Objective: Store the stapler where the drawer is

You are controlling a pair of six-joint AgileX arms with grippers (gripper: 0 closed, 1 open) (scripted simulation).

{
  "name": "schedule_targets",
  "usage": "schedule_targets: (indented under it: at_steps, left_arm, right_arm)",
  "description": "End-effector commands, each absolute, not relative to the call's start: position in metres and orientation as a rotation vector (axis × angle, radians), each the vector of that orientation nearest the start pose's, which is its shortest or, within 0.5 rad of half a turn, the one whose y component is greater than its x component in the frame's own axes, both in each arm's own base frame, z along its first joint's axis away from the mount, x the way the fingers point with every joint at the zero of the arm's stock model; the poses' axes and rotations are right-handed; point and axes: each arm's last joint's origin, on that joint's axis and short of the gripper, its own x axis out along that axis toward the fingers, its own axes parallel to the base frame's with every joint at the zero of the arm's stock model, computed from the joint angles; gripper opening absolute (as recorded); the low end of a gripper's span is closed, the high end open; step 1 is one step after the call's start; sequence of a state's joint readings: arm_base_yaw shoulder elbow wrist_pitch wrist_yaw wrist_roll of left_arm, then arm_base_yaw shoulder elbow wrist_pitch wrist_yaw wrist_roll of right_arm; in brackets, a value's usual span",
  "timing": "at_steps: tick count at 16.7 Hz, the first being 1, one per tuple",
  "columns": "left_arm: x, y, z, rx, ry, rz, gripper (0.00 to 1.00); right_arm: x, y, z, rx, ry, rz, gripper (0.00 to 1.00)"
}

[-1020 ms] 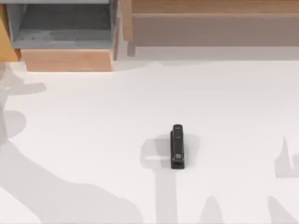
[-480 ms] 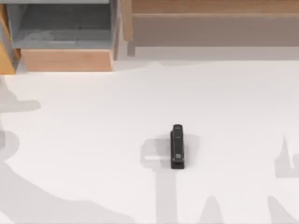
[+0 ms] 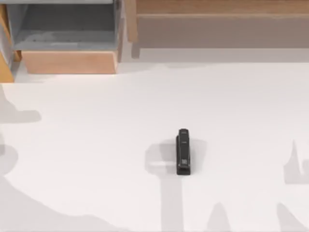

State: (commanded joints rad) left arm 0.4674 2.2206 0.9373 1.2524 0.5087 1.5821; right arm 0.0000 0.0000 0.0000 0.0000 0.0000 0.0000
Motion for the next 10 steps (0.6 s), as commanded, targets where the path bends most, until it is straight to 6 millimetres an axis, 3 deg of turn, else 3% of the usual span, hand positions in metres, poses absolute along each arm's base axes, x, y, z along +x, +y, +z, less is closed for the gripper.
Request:
schedule_targets:
  at_steps: [7,10]
  left_arm:
    - [0.313,0.173,0.085,1.549,0.014,-0.04,0.0]
    - [0.306,0.174,0.088,1.556,0.004,-0.032,0.0]
  right_arm:
    - [0.106,-0.001,0.16,0.0,0.0,0.0,1.0]
    - [0.106,-0.001,0.16,0.0,0.0,0.0,1.0]
